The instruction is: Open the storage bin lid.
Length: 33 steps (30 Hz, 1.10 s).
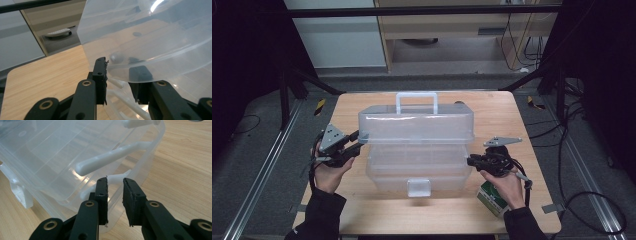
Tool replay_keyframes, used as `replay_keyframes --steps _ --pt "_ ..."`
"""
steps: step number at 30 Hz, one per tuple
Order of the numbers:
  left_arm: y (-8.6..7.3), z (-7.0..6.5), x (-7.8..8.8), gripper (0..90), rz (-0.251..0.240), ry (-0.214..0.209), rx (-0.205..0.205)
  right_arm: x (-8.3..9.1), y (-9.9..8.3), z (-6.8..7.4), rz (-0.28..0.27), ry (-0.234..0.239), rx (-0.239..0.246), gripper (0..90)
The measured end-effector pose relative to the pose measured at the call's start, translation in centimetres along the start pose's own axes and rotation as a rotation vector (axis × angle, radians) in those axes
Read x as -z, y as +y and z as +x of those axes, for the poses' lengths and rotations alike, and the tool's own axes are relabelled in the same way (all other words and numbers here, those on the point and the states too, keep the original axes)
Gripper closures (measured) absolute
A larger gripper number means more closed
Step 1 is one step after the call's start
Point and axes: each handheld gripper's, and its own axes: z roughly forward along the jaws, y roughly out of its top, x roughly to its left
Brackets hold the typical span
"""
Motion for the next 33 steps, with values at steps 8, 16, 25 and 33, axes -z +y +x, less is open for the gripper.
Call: replay_keyframes --steps 8,16,25,33 --pt "1.0 0.5 -0.4 69.7 -0.025 0.012 0.017 0.0 0.0 0.0 -0.001 -0.001 -0.001 74.4" --pt "2.0 1.0 -1.0 71.8 -0.046 0.032 0.039 0.0 0.0 0.0 0.0 -0.001 -0.009 74.6" --pt "3.2 1.6 -1.8 73.2 -0.059 0.055 0.076 0.0 -0.1 0.2 -0.001 -0.013 -0.006 74.9" --pt "4.3 1.9 -2.6 74.9 -0.06 0.084 0.073 0.1 0.0 0.3 0.002 -0.021 0.002 75.1"
